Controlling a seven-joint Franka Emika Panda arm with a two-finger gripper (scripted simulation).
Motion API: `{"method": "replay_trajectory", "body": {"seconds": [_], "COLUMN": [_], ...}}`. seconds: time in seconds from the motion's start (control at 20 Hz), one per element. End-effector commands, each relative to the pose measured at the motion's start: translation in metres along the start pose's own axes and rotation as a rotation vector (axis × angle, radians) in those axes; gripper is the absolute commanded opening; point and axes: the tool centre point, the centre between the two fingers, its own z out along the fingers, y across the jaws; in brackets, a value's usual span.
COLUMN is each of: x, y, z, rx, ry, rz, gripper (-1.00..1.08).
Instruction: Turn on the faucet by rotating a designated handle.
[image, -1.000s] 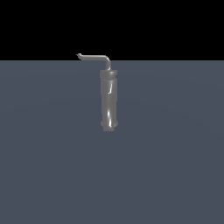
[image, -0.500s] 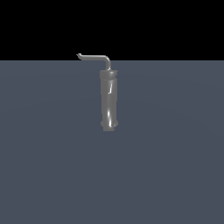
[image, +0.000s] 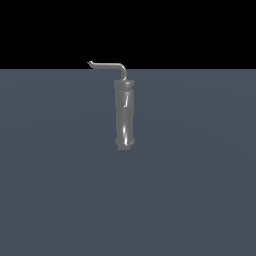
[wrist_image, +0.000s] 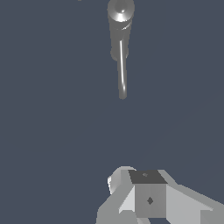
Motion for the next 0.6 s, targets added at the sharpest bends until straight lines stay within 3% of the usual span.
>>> {"method": "replay_trajectory", "body": {"seconds": [0.0, 0.55], "x": [0.01, 0.077], "y": [-0.002, -0.015], "z": [0.0, 0.01], "rx": [0.016, 0.091], "ry": [-0.003, -0.035], "rz": [0.038, 0.298], "gripper": [-1.0, -1.0]}}
